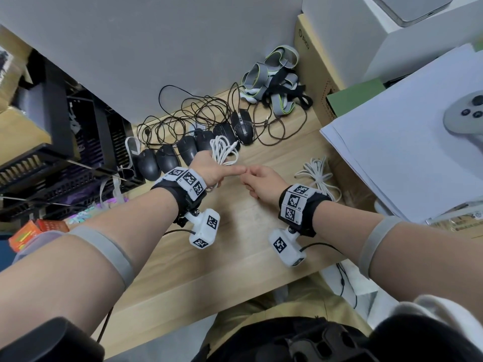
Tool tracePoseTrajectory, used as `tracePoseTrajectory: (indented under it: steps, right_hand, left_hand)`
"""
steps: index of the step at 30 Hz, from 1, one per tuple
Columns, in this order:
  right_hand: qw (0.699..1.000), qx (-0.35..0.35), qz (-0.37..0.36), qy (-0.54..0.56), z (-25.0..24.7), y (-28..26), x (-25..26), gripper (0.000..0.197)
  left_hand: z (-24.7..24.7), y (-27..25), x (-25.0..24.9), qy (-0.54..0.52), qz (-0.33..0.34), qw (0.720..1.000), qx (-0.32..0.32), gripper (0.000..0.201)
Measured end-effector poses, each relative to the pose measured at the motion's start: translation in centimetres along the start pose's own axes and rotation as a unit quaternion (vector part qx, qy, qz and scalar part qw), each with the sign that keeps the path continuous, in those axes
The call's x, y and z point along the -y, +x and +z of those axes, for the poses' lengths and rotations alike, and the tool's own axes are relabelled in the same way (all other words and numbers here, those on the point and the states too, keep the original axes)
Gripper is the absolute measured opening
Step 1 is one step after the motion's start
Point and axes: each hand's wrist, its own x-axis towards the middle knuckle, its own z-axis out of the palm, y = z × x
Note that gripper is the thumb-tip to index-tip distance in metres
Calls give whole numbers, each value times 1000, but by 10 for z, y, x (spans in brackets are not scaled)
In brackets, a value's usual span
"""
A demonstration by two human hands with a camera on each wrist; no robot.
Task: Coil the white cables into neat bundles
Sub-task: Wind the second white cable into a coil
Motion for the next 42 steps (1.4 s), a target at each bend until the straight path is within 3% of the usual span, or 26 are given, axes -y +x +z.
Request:
tracePoseTrajectory:
  steps: [7,10,12,14,18,25,28,31,35,38,42]
  right_hand:
    - [1000,-27,3,-3,-4,4,2,31]
    - [999,-37,4,-6,-6,6,1,32]
    - [999,-46,4,-7,-7,6,-1,33]
    - [998,-56,6,-15,-9,7,-3,32]
    - [997,-61,0,-49,-16,9,-5,25]
    - [999,-29,6,-18,-14,10,-3,25]
    - [998,-44,-3,-48,-10,10,-4,21]
    - [998,-45,-2,-43,-12,10,-4,23]
    - [997,-48,9,-60,-19,8,-5,24]
    - [996,-47,22,-76,-17,5,-6,23]
    - [972,-17,9,-235,-16,4,-5,17]
  left_hand:
    - [12,0,-4,-42,-21,994,-101,31]
    - [18,0,-6,-21,2,991,-134,24]
    - [18,-1,-9,-37,12,994,-101,18]
    - [13,-5,-11,-57,4,998,-26,26]
    - [4,-7,-14,23,-14,997,69,40]
    - [7,-6,-21,58,1,998,17,38]
    - [10,-7,-25,104,52,993,-38,27]
    - [3,-5,-21,95,39,991,-88,19]
    - [-3,-10,-21,71,20,996,-45,4]
    - [0,-14,-25,64,19,997,-24,14]
    - [7,-15,-21,67,9,998,8,18]
